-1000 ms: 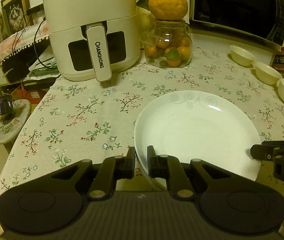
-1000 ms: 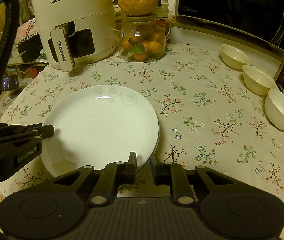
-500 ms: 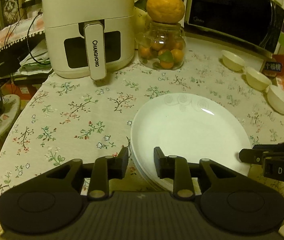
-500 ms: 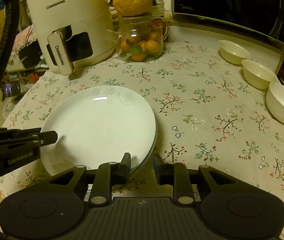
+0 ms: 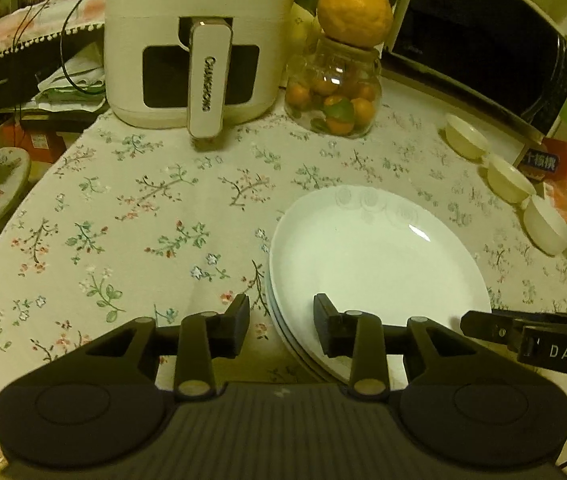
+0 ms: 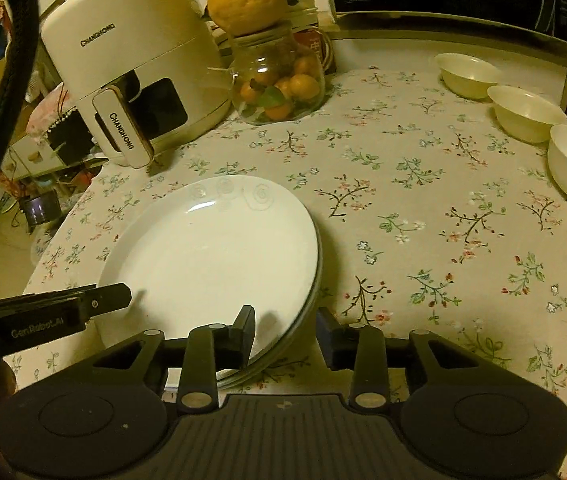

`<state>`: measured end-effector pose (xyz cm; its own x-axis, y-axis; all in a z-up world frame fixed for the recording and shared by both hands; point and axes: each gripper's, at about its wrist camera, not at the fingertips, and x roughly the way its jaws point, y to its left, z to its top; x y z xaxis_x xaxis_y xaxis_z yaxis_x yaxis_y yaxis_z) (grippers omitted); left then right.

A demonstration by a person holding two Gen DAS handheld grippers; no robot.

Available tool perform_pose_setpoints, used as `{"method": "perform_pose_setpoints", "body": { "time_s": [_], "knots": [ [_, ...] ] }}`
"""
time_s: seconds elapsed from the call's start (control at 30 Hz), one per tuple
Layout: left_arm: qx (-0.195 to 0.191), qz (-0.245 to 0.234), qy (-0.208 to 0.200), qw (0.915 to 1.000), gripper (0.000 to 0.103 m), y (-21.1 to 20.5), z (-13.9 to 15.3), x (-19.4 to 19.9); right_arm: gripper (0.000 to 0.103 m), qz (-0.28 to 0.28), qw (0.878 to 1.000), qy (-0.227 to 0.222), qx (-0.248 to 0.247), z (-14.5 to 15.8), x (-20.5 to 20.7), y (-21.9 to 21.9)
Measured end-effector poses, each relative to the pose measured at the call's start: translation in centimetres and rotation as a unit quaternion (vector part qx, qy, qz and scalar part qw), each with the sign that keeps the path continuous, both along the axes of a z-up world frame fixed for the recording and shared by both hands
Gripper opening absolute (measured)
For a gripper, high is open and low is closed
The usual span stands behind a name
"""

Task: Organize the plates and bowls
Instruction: 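Lower the white plate onto the stack and open both grippers, then move both grippers to the large white bowl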

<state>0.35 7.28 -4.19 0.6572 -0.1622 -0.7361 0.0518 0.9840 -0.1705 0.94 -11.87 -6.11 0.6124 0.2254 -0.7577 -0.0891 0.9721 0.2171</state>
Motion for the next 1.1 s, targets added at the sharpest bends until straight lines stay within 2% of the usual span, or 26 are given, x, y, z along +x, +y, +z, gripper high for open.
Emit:
{"method": "perform_pose_setpoints", "body": {
  "time_s": [0.1, 0.23, 0.3, 0.37, 0.43, 0.5, 0.63, 0.7, 0.83, 1.1],
  "knots": [
    [0.001, 0.004, -0.005, 1.0, 0.033, 0.2, 0.5, -0.1, 0.035, -0.011, 1.0, -0.002, 0.007, 0.2, -0.1, -0.6],
    [0.005, 0.006, -0.013, 0.9999, 0.04, -0.2, 1.4, -0.2, 0.038, -0.019, 1.0, -0.01, 0.011, 0.6, -0.4, -1.2],
    [0.004, 0.002, -0.021, 0.9998, 0.042, -0.7, 2.0, -0.3, 0.043, -0.021, 1.0, -0.015, 0.011, 0.8, -0.6, -1.5],
    [0.004, -0.002, -0.026, 0.9997, 0.05, -1.3, 2.5, -0.2, 0.047, -0.023, 0.999, -0.021, 0.009, 1.1, -0.8, -1.8],
    [0.005, -0.001, -0.033, 0.9995, 0.068, -2.0, 3.0, -0.2, 0.054, -0.026, 0.999, -0.027, 0.009, 1.3, -0.9, -2.3],
    [0.007, -0.004, -0.04, 0.9992, 0.072, -2.8, 3.4, -0.1, 0.065, -0.033, 0.999, -0.037, 0.008, 1.7, -1.2, -2.9],
    [0.002, -0.012, -0.043, 0.999, 0.081, -4.8, 4.0, 0.6, 0.073, -0.057, 0.997, -0.054, 0.011, 2.4, -1.6, -4.9],
    [0.002, -0.017, -0.045, 0.9988, 0.083, -5.9, 4.2, 0.9, 0.077, -0.07, 0.996, -0.059, 0.02, 2.7, -1.8, -6.2],
    [0.01, -0.043, -0.061, 0.9972, 0.089, -9.1, 4.8, 1.2, 0.08, -0.102, 0.992, -0.069, 0.029, 3.1, -2.2, -9.0],
    [0.031, -0.111, -0.073, 0.9907, 0.09, -17.1, 4.8, 2.9, 0.082, -0.152, 0.984, -0.087, 0.037, 3.7, -3.0, -14.9]
  ]
}}
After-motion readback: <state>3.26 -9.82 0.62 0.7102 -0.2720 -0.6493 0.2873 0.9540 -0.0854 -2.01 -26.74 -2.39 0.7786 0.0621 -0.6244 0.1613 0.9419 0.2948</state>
